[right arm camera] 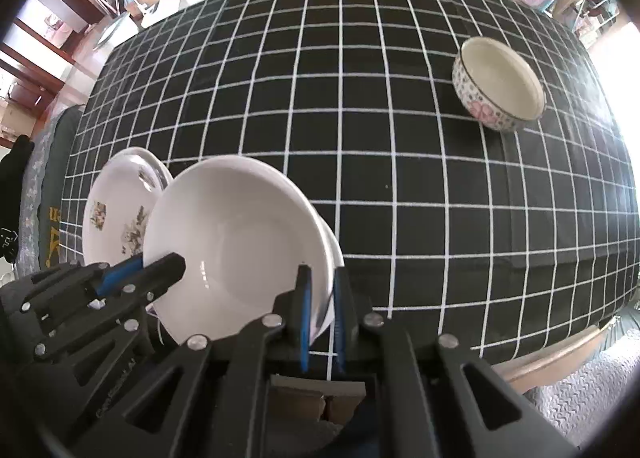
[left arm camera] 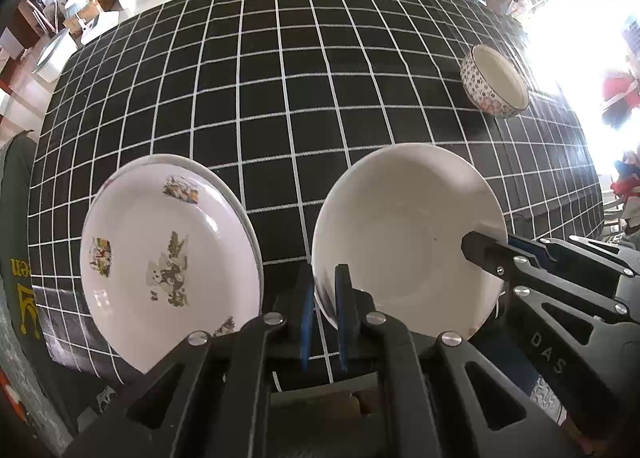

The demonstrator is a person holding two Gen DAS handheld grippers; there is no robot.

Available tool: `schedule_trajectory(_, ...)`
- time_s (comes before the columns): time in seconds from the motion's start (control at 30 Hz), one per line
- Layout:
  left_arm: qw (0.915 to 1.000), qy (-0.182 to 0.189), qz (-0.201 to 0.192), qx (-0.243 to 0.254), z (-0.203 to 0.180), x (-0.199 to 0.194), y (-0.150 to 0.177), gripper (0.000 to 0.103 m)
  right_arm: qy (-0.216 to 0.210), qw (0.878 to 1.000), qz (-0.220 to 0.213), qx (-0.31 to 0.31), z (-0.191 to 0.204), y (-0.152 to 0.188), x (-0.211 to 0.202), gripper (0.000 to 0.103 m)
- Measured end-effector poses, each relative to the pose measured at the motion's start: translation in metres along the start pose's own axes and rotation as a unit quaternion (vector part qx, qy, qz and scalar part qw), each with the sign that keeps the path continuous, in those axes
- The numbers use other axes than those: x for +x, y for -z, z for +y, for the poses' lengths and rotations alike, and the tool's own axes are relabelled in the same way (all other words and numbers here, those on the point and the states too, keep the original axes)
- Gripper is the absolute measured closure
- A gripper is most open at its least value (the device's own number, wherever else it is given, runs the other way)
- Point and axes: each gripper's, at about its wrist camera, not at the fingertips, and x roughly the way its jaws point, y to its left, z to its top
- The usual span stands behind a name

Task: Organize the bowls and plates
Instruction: 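Lift the cream bowl and carry it over the white bowl, then lower the cream bowl into the white bowl and open the left gripper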

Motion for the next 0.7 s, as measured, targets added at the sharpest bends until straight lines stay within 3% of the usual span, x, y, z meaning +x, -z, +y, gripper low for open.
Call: schedule_trajectory(0.7,0.9996,-0.002,0.029,-0.004,-0.001,0.027,0.006,0.095,0.009,1.0,0.023,-0.005,-0.001,0.001,0.019,0.09)
